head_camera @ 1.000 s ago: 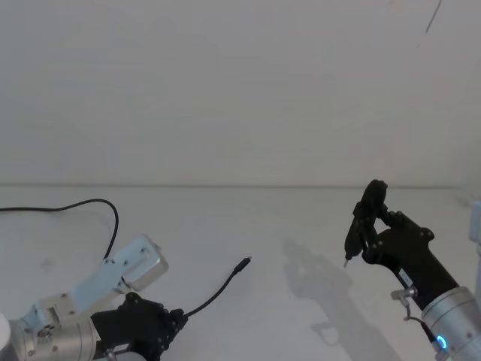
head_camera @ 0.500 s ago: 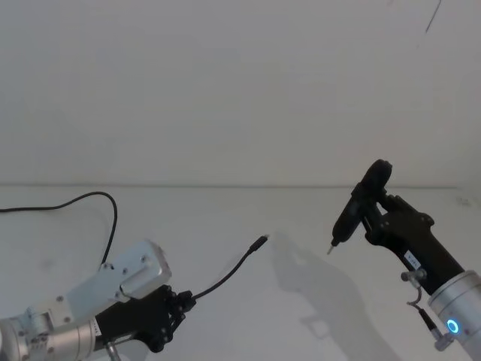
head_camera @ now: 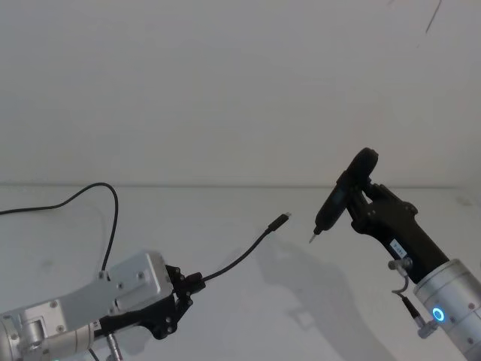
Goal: Pick up the data cable with the one hand.
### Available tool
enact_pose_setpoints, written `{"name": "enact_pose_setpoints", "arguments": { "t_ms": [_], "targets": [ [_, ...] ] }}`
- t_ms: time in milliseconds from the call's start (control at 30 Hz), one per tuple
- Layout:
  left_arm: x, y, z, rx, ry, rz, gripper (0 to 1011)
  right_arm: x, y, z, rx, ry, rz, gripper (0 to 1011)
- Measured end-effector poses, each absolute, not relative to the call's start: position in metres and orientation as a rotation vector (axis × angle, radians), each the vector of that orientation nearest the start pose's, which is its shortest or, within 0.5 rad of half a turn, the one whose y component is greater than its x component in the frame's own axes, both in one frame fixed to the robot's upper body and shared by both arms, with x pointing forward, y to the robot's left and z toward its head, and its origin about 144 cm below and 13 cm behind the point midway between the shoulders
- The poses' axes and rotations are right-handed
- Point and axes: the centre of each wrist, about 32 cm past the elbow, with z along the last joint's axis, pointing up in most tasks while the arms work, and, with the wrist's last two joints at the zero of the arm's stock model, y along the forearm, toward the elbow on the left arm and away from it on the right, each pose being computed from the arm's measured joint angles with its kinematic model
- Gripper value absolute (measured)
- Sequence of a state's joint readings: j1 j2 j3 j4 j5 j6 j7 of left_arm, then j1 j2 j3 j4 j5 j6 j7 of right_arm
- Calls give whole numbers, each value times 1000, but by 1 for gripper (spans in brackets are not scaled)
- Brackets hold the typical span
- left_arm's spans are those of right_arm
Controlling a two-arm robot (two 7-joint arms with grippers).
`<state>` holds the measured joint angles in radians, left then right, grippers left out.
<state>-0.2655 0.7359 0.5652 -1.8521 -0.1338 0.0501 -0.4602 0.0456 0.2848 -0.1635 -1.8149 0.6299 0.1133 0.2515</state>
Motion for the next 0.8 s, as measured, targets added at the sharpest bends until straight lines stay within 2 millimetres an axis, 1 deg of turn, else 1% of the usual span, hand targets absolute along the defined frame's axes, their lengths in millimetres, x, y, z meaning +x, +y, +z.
{"name": "enact_pose_setpoints", "arguments": {
  "t_ms": [200, 500, 667, 800],
  "targets": [
    [461, 243, 1253, 377, -546, 517, 56, 465, -235, 1231, 348, 126, -999, 284],
    [460, 243, 1255, 362, -593, 506, 56, 468, -235, 1241, 350, 91, -969, 284],
    [459, 243, 1255, 357, -606, 502, 56, 468, -237, 1248, 341, 67, -954, 284],
    [459, 243, 1256, 355, -615, 499, 56, 466, -244, 1256, 321, 36, -942, 284]
  ]
}}
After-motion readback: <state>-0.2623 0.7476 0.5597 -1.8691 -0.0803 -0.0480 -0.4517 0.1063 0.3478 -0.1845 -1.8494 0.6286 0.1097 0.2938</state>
